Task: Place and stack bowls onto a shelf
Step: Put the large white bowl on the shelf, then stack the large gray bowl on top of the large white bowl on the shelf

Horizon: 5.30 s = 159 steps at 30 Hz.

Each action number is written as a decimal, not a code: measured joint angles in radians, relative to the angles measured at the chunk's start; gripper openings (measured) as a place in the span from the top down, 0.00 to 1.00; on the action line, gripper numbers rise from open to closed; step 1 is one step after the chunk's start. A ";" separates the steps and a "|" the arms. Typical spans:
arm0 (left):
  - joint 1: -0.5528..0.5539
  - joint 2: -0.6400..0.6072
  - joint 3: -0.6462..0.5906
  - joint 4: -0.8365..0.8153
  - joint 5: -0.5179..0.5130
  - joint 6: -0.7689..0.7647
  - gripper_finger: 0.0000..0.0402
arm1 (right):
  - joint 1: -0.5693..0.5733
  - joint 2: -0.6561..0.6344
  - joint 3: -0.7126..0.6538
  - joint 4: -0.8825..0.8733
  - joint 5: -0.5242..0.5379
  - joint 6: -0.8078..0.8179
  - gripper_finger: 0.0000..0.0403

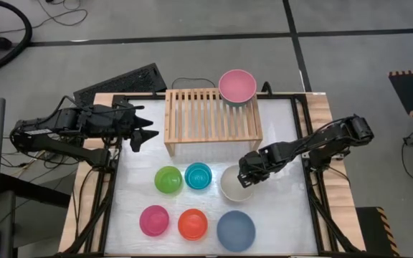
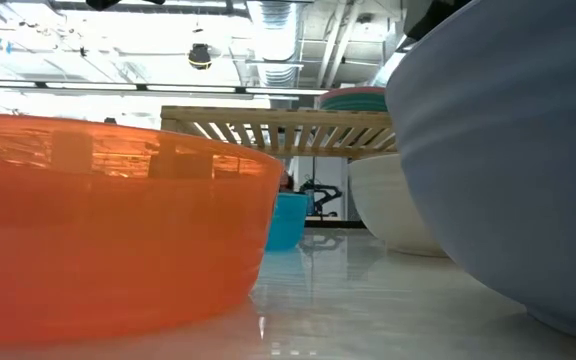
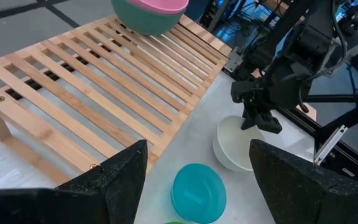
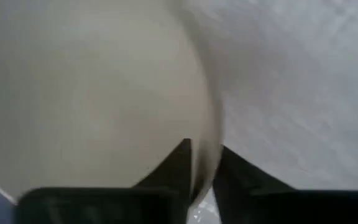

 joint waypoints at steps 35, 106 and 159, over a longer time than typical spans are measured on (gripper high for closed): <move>0.000 0.000 0.000 -0.018 -0.001 -0.003 0.34 | -0.042 -0.255 0.338 -0.253 -0.043 -0.037 0.94; 0.000 0.000 0.000 -0.082 -0.019 -0.019 0.34 | -0.806 0.030 0.753 -0.855 -0.022 -0.759 0.79; 0.000 0.000 0.000 -0.084 -0.026 -0.030 0.34 | -0.549 -0.135 0.959 -0.862 0.043 -0.648 0.78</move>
